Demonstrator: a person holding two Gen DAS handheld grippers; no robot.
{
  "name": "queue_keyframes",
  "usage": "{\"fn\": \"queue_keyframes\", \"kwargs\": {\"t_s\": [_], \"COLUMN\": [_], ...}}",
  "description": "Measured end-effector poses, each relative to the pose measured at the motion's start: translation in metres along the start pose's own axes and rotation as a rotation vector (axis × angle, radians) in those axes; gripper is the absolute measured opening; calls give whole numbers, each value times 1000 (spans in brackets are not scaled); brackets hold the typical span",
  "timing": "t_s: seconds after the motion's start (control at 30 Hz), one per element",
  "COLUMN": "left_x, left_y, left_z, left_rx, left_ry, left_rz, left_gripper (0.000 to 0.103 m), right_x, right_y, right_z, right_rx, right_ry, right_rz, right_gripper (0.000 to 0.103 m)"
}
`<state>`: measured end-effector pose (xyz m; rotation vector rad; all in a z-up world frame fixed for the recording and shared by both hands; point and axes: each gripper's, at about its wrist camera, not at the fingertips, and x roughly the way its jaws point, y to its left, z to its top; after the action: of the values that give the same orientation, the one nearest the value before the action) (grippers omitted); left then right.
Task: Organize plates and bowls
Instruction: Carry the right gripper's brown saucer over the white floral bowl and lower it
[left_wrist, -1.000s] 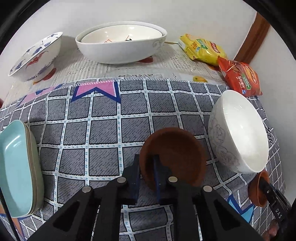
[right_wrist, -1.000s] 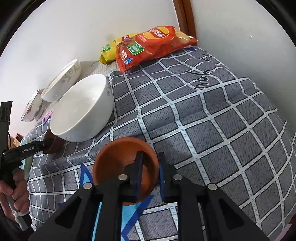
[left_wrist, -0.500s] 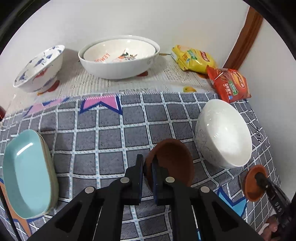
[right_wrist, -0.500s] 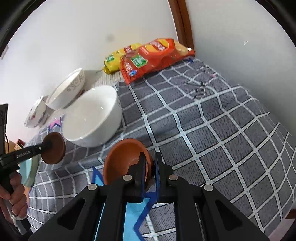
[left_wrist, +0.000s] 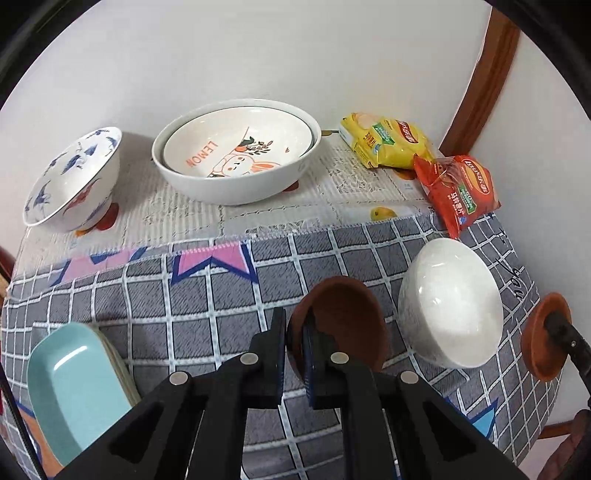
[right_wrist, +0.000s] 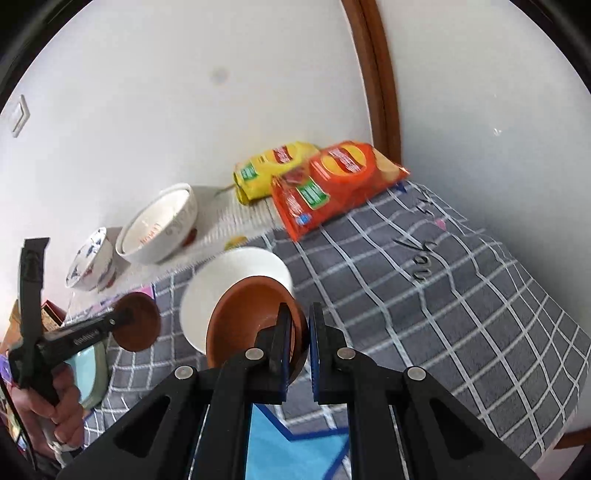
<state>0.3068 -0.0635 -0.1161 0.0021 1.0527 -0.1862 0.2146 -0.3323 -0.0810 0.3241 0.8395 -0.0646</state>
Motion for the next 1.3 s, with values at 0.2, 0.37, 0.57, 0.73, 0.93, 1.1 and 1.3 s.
{"fn": "queue_keyframes", "kwargs": {"t_s": [0.2, 0.37, 0.57, 0.73, 0.93, 1.1, 1.3], "left_x": [18, 31, 39, 42, 46, 48, 48], "left_y": [3, 4, 8, 16, 15, 18, 18], "left_z": [6, 7, 8, 7, 7, 8, 8], "left_rx": [6, 4, 2, -17, -18, -38, -38], "left_ry": [26, 27, 39, 48, 58, 68, 68], "left_rz": [-22, -26, -46, -42, -46, -54, -55], "left_gripper": [8, 8, 8, 8, 8, 8, 8], "right_x": [16, 25, 36, 50, 69, 80, 93], "right_y": [17, 21, 30, 41, 42, 41, 49], "right_z": [5, 6, 13, 14, 9, 7, 4], "right_rx": [19, 37, 12, -20, -38, -26, -35], "right_ry": [15, 33, 47, 58, 88, 106, 121], "right_rz": [7, -6, -47, -74, -96, -97, -100], "right_gripper": [9, 9, 9, 9, 9, 9, 9]}}
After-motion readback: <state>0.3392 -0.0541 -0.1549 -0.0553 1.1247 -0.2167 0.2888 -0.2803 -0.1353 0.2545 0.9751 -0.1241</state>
